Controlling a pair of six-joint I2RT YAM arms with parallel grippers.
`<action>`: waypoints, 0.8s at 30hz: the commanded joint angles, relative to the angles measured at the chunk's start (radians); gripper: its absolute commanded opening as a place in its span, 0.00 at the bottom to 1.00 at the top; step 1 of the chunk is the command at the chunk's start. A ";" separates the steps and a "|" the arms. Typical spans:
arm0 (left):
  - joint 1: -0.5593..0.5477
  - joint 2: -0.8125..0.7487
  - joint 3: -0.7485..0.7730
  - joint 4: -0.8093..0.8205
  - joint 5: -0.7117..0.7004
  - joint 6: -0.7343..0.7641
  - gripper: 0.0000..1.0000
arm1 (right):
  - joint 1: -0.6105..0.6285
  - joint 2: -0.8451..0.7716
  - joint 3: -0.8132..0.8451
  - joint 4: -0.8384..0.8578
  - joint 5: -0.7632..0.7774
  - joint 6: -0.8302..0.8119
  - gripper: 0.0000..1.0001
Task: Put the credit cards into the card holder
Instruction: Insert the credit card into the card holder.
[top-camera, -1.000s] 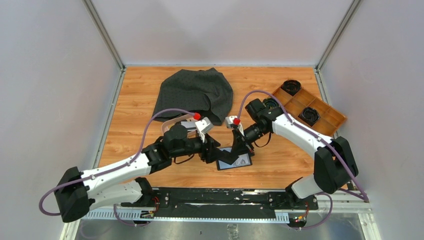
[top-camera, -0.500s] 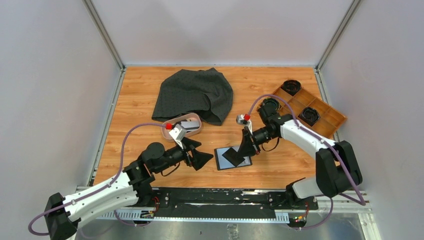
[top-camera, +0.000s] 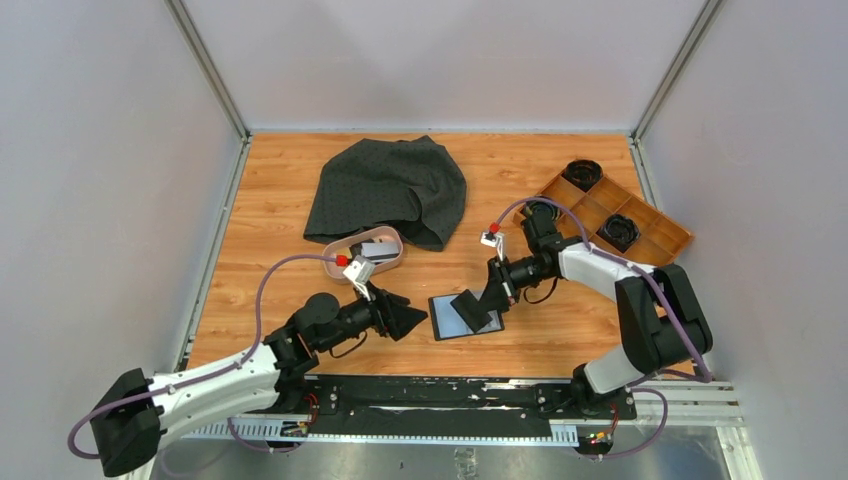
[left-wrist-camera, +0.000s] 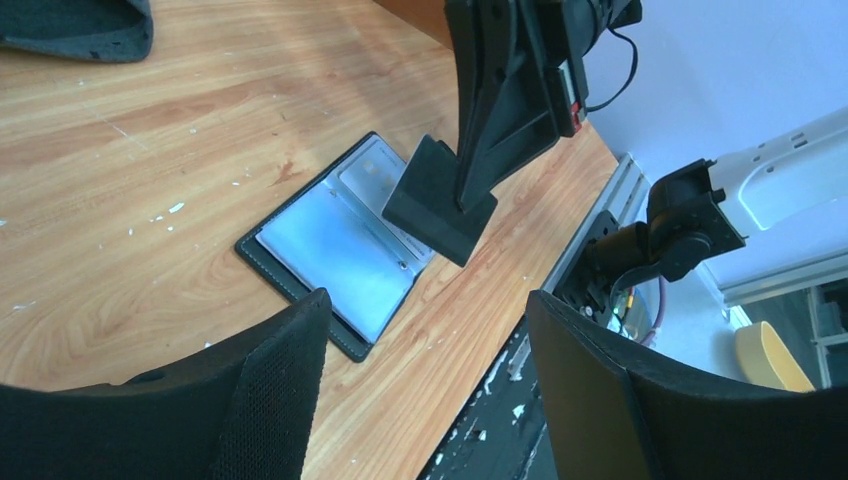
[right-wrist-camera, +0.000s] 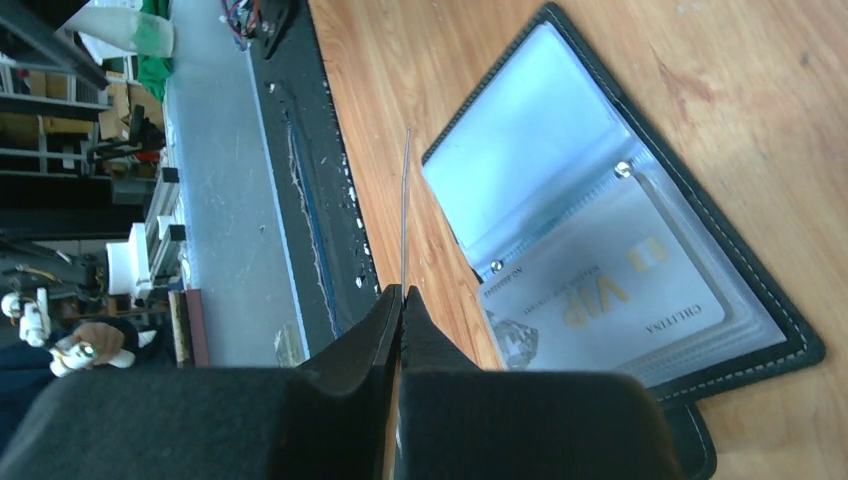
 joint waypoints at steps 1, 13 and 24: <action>-0.001 0.091 0.006 0.152 -0.007 -0.031 0.71 | -0.020 0.035 0.001 0.021 0.079 0.118 0.00; -0.001 0.447 0.076 0.349 0.078 -0.067 0.41 | -0.051 0.090 0.004 0.026 0.136 0.227 0.00; -0.002 0.831 0.144 0.555 0.138 -0.126 0.26 | -0.052 0.119 0.007 0.013 0.178 0.261 0.00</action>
